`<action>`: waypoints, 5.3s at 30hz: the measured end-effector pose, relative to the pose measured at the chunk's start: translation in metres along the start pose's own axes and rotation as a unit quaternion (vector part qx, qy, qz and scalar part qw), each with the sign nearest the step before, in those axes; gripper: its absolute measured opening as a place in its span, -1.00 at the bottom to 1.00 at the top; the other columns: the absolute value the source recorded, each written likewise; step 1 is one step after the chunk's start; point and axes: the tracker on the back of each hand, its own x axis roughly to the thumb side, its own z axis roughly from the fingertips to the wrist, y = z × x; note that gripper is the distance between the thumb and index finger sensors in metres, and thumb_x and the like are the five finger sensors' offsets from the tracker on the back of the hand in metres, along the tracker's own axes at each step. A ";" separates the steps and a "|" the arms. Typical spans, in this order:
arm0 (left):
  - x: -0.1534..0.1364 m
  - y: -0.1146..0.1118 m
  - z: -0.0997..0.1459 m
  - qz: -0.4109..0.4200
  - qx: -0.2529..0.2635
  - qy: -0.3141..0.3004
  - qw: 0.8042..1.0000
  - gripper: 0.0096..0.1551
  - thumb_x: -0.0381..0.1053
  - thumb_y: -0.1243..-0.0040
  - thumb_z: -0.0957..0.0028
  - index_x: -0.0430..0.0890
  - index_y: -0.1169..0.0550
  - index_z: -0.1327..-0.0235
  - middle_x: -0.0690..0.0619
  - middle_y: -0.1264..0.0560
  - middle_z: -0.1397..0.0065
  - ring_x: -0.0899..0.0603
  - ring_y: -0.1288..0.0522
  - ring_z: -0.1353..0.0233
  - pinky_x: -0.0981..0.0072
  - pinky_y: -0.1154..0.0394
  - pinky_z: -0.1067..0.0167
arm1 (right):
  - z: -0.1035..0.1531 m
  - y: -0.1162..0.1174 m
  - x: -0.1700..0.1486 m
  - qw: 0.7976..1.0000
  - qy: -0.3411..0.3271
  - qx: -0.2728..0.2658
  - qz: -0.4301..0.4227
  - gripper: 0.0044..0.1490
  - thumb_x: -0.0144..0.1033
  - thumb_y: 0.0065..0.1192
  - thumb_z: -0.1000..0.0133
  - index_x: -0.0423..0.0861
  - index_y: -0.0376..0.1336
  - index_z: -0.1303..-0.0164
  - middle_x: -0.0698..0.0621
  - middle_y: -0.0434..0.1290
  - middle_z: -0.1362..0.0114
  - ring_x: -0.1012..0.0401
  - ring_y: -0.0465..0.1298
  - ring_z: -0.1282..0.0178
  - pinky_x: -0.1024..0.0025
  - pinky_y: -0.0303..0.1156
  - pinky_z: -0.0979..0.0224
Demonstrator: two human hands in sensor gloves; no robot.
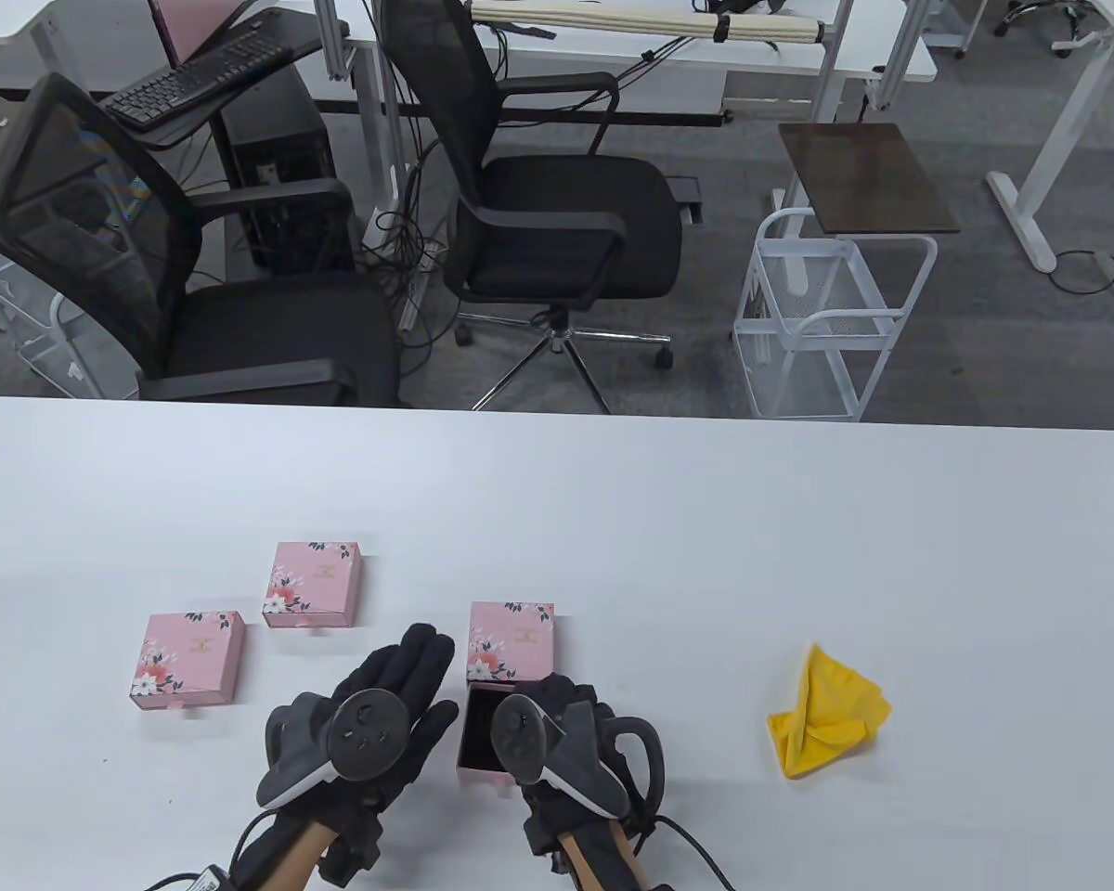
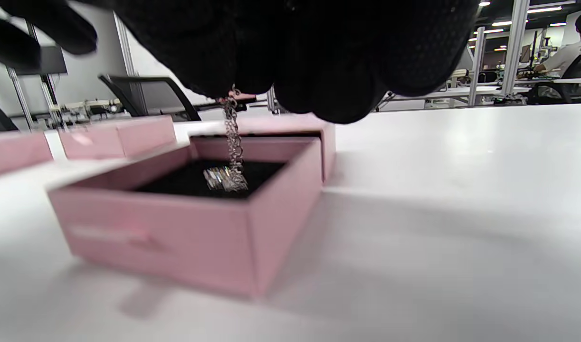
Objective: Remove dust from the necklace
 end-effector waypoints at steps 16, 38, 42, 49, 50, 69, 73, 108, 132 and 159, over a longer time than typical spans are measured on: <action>-0.004 0.000 -0.001 0.026 0.008 -0.003 1.000 -0.20 0.29 0.02 -0.26 0.09 -0.08 -0.71 0.04 -0.03 -0.81 -0.26 -0.12 -0.65 -0.23 -0.20 -0.52 | -0.010 -0.096 0.004 0.982 -0.046 -0.083 -0.162 -0.50 -0.25 0.24 -0.39 -0.18 0.25 -0.47 -0.30 0.45 -0.41 -0.14 0.54 -0.20 0.00 0.48 -0.27; 0.024 0.094 -0.018 0.177 0.028 -0.069 0.981 -0.59 0.17 -0.35 -0.16 0.03 -0.72 -0.17 0.04 -0.80 -0.13 -0.03 -0.74 -0.09 0.05 -0.64 -0.04 | 0.005 -0.124 -0.010 0.946 -0.096 -0.125 -0.284 -0.50 -0.26 0.23 -0.40 -0.19 0.24 -0.48 -0.30 0.44 -0.42 -0.15 0.53 -0.20 -0.01 0.47 -0.27; 0.021 0.100 -0.017 0.211 -0.022 -0.092 0.973 -0.59 0.17 -0.35 -0.17 0.01 -0.73 -0.15 0.02 -0.80 -0.12 -0.04 -0.73 -0.09 0.03 -0.64 -0.05 | 0.004 -0.121 -0.009 0.948 -0.094 -0.123 -0.279 -0.50 -0.26 0.23 -0.40 -0.19 0.24 -0.48 -0.30 0.44 -0.42 -0.15 0.53 -0.21 -0.01 0.47 -0.28; 0.018 0.104 -0.014 0.178 -0.053 -0.079 0.979 -0.58 0.20 -0.37 -0.13 0.01 -0.75 -0.09 0.03 -0.83 -0.04 -0.03 -0.74 -0.03 0.04 -0.64 -0.01 | 0.005 -0.121 -0.005 0.946 -0.102 -0.125 -0.281 -0.50 -0.26 0.22 -0.40 -0.19 0.24 -0.48 -0.30 0.44 -0.43 -0.16 0.53 -0.22 -0.02 0.46 -0.29; 0.019 0.104 -0.014 0.175 -0.052 -0.079 0.980 -0.58 0.21 -0.38 -0.12 0.01 -0.76 -0.08 0.03 -0.83 -0.02 -0.02 -0.75 -0.02 0.05 -0.65 0.00 | 0.006 -0.122 -0.004 0.946 -0.104 -0.127 -0.280 -0.50 -0.26 0.22 -0.40 -0.19 0.24 -0.48 -0.30 0.44 -0.43 -0.15 0.53 -0.22 -0.02 0.46 -0.29; 0.015 0.100 -0.016 0.308 -0.063 -0.110 0.943 -0.59 0.19 -0.32 -0.18 0.02 -0.73 -0.13 0.04 -0.81 -0.06 -0.03 -0.73 -0.06 0.04 -0.63 -0.03 | -0.002 -0.112 -0.009 0.960 -0.063 -0.096 -0.256 -0.51 -0.25 0.20 -0.42 -0.19 0.23 -0.49 -0.32 0.42 -0.44 -0.19 0.51 -0.24 -0.06 0.44 -0.31; 0.010 0.098 -0.016 0.392 -0.052 -0.098 0.913 -0.60 0.16 -0.31 -0.21 0.01 -0.72 -0.16 0.02 -0.80 -0.10 -0.05 -0.72 -0.08 0.03 -0.62 -0.04 | -0.005 -0.107 -0.005 0.961 -0.063 -0.078 -0.257 -0.51 -0.25 0.20 -0.43 -0.19 0.23 -0.50 -0.33 0.41 -0.46 -0.20 0.50 -0.25 -0.07 0.43 -0.31; 0.009 0.110 0.000 0.421 0.114 -0.036 0.899 -0.59 0.20 -0.27 -0.23 0.09 -0.68 -0.24 -0.10 -0.56 -0.52 -0.27 -0.47 -0.47 -0.19 -0.43 -0.34 | 0.009 -0.097 0.050 0.956 -0.115 -0.112 -0.244 -0.55 -0.27 0.18 -0.39 -0.22 0.35 -0.39 -0.29 0.54 -0.31 -0.14 0.59 -0.11 -0.01 0.51 -0.21; -0.022 0.129 0.011 0.400 0.218 0.019 0.890 -0.60 0.10 -0.34 -0.21 0.04 -0.66 -0.26 0.08 -0.81 -0.09 -0.03 -0.73 -0.09 0.09 -0.67 0.00 | -0.008 -0.067 0.059 0.968 -0.127 0.021 -0.216 -0.54 -0.27 0.20 -0.35 -0.23 0.39 -0.36 -0.23 0.60 -0.19 -0.08 0.62 0.00 0.04 0.53 -0.15; -0.030 0.148 0.028 0.391 0.271 0.014 0.880 -0.63 0.19 -0.34 -0.17 0.12 -0.72 -0.16 0.11 -0.80 -0.13 -0.05 -0.71 -0.15 0.07 -0.65 -0.05 | -0.016 -0.052 0.055 0.969 -0.110 0.061 -0.215 -0.54 -0.26 0.20 -0.36 -0.23 0.39 -0.36 -0.22 0.60 -0.20 -0.08 0.62 0.00 0.03 0.53 -0.15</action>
